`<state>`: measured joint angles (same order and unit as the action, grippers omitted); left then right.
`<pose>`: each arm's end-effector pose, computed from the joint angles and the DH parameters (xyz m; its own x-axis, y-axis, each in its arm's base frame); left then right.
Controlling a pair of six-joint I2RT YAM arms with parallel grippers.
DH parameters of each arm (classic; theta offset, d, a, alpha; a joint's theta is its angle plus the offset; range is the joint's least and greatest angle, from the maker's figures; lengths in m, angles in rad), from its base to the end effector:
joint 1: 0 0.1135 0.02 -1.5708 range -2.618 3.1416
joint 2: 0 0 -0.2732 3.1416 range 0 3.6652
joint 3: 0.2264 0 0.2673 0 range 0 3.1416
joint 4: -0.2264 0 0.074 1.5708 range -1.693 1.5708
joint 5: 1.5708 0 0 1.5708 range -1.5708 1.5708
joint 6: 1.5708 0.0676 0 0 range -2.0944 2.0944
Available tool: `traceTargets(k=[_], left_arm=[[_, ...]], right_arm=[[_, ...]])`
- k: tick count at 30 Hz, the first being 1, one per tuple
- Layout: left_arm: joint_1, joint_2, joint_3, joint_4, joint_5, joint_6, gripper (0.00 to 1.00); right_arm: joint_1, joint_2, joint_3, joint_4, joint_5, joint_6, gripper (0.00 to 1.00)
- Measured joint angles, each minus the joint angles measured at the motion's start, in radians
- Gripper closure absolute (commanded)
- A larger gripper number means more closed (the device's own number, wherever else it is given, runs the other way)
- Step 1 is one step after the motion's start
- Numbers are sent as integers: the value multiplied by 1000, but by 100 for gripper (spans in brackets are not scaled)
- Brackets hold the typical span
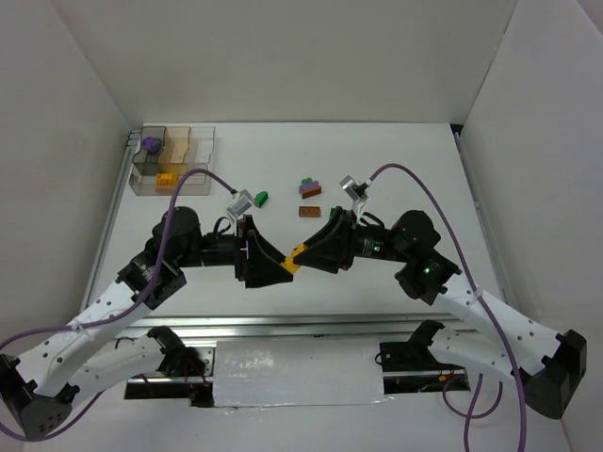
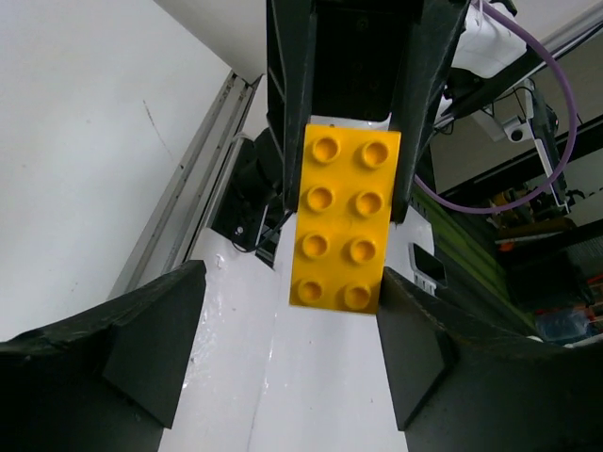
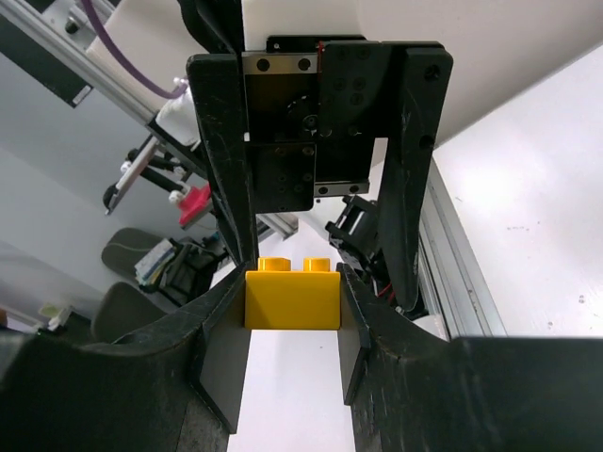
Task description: Sort the legos into containers by color
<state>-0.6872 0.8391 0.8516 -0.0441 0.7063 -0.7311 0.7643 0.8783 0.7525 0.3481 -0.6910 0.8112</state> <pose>0.1442 -0.1751 0.3761 -0.6752 -0.1030 -0.7304 0.7163 0.1448 -0.6826 0.1395 0.1934 0.3784 -0.6025 0.1965 -0.7736 -0.7916 -0.0238 0.6105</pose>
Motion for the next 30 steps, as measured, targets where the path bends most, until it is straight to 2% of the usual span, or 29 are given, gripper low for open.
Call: traceTargets(k=[5, 7, 8, 10, 11, 13, 14, 15, 16, 18, 19, 25, 28, 30], left_arm=[[-20, 17, 3, 0, -14, 2, 20], [-23, 19, 3, 4, -17, 2, 25], [-23, 19, 4, 8, -18, 2, 34], [-23, 23, 7, 14, -17, 0, 42], [-23, 27, 10, 16, -14, 1, 56], [-24, 33, 15, 13, 3, 24, 73], [-24, 37, 17, 14, 18, 31, 93], [-26, 37, 19, 14, 23, 40, 100], [-26, 39, 22, 13, 25, 43, 100], [-26, 47, 31, 7, 26, 48, 100], [-25, 50, 37, -1, 27, 50, 100], [-29, 83, 126, -111, -60, 97, 100], [3, 121, 219, -192, -144, 149, 100], [64, 150, 279, -236, -188, 170, 100]], right_arm=[[14, 25, 18, -41, 8, -43, 100], [16, 39, 26, -50, 10, -58, 100], [17, 45, 27, -52, 10, -66, 100], [18, 60, 27, -59, 10, -78, 100], [18, 65, 27, -63, 10, -83, 100], [18, 70, 28, -65, 4, -80, 100], [18, 69, 29, -69, -3, -80, 100], [19, 66, 29, -70, -6, -82, 99], [19, 66, 31, -68, -6, -88, 97], [19, 65, 31, -65, -6, -97, 55], [18, 64, 31, -64, -5, -101, 1], [1, 27, 31, -112, 84, -148, 0], [-33, -50, 31, -198, 220, -165, 0], [-55, -116, 32, -266, 355, -166, 0]])
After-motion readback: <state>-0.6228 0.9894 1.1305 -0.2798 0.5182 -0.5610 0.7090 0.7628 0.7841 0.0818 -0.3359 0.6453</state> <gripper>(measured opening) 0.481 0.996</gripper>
